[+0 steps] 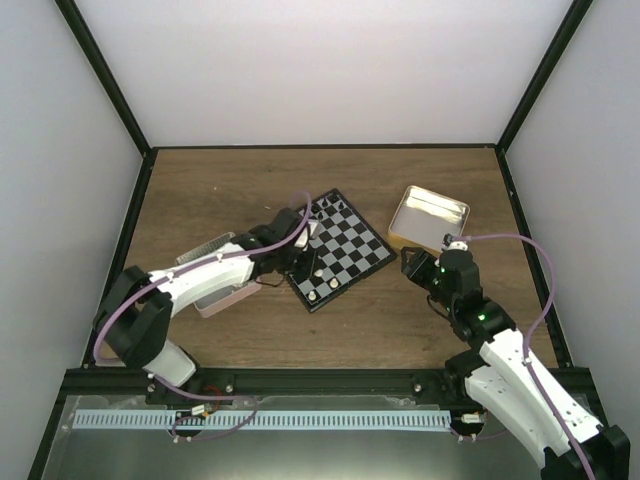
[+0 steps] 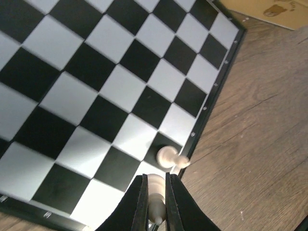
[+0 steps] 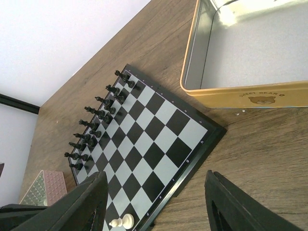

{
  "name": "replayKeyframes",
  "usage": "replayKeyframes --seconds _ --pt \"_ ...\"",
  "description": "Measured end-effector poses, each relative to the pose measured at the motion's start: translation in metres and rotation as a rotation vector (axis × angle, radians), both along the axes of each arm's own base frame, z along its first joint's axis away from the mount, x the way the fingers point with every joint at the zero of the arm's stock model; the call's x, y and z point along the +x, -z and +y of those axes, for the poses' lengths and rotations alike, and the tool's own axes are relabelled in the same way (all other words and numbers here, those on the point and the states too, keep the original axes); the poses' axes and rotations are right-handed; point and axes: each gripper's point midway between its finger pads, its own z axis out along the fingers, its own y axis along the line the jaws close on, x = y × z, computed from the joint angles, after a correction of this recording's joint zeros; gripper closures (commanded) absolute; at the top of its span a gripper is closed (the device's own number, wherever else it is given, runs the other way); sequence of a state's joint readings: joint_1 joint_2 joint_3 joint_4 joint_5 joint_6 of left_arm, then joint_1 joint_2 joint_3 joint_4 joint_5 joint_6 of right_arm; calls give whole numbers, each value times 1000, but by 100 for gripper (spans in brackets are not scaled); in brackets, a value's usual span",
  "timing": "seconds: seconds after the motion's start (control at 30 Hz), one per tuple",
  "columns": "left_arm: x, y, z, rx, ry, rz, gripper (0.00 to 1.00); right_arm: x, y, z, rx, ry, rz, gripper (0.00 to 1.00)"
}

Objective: Set up the chess pieces on the board
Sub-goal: Place the chess piece on the chessboard.

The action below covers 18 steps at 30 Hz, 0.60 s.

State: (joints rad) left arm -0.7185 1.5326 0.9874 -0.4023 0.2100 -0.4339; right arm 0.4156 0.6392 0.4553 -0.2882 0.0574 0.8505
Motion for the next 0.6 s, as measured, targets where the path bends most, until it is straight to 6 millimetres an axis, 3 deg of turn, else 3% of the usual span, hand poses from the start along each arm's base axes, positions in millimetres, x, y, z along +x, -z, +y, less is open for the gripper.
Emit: replayKeyframes --seconds 0.33,0.47,0.6 --pt "24 -17 -71 25 102 -108 93 -1 -6 -5 -4 22 -26 42" --pt "33 -6 -88 77 126 -120 93 -2 -6 -11 -20 43 -30 42" --pt "33 18 -93 147 145 -94 93 -4 -7 -16 -35 60 -34 41"
